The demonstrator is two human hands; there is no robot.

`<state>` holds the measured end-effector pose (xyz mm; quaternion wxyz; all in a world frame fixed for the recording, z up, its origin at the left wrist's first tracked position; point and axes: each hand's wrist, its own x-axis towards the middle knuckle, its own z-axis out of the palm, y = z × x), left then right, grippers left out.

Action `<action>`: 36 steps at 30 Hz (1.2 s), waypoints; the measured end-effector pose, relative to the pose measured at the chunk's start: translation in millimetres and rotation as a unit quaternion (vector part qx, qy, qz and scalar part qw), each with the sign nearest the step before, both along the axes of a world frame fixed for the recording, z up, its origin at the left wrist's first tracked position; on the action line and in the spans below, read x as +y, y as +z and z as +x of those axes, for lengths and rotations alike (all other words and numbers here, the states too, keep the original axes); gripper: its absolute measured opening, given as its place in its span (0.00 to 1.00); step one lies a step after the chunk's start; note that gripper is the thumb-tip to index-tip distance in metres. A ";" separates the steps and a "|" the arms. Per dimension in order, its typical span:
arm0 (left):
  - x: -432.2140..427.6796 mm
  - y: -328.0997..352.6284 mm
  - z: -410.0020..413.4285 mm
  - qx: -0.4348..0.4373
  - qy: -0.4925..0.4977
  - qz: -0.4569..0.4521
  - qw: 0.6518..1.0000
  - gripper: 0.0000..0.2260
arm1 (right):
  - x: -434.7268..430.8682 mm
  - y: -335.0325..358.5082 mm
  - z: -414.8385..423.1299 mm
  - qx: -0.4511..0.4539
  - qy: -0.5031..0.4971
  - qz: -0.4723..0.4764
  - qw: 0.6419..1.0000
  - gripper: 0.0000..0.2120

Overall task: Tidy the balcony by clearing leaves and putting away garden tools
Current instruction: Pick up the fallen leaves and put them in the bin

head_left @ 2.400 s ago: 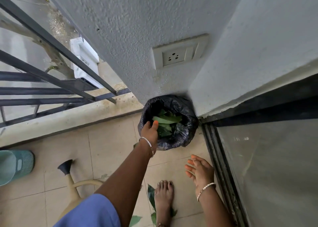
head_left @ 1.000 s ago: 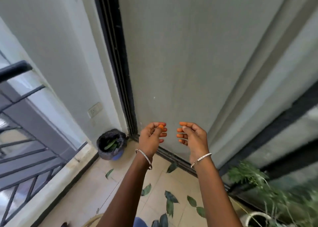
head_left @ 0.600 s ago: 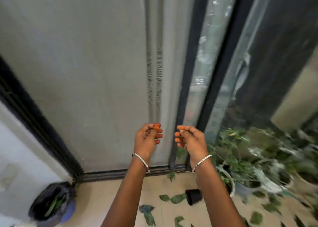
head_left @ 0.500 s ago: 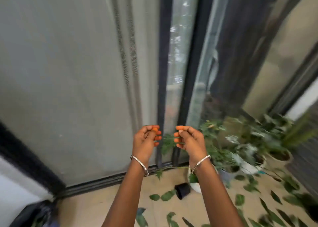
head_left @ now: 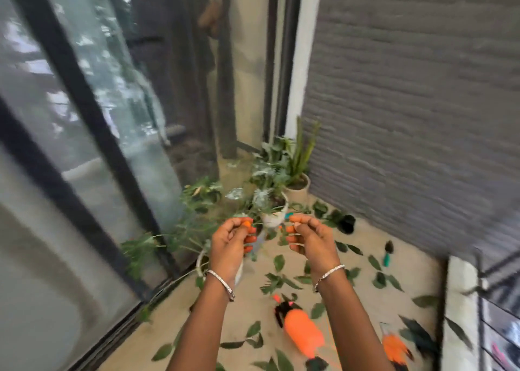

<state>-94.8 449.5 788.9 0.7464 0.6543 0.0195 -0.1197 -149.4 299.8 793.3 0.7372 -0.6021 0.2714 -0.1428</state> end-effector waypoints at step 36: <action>-539.6 -117.0 226.0 0.158 -0.125 0.030 0.979 0.07 | -533.4 -108.9 149.5 0.108 -0.192 0.035 0.975 0.10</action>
